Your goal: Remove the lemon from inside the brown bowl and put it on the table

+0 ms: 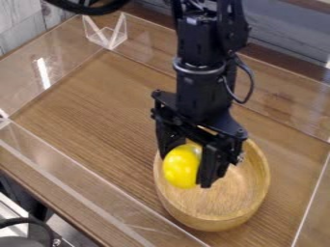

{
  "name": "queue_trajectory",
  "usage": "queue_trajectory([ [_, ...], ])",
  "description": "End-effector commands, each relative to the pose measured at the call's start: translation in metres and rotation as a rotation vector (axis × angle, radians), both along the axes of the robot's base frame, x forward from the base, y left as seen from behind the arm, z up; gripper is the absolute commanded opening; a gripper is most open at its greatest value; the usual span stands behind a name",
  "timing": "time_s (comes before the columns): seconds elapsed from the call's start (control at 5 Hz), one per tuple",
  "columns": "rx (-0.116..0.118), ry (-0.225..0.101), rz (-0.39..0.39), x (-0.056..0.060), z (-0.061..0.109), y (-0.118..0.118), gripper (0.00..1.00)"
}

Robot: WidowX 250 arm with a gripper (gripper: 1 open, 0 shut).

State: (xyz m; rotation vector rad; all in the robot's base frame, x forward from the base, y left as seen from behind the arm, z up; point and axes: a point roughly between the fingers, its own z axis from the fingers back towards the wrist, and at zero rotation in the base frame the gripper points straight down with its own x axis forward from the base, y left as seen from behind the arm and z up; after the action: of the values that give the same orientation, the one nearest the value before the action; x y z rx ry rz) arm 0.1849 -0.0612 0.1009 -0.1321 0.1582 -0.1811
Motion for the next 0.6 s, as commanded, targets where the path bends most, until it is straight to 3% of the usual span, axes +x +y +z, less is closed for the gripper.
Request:
queue_trajectory([
  [0.0, -0.016, -0.053, 0.022, 0.0054, 0.0137, 0.0005, 0.0],
  [0.4, -0.021, -0.051, 0.023, 0.0045, 0.0167, 0.0001, 0.0],
])
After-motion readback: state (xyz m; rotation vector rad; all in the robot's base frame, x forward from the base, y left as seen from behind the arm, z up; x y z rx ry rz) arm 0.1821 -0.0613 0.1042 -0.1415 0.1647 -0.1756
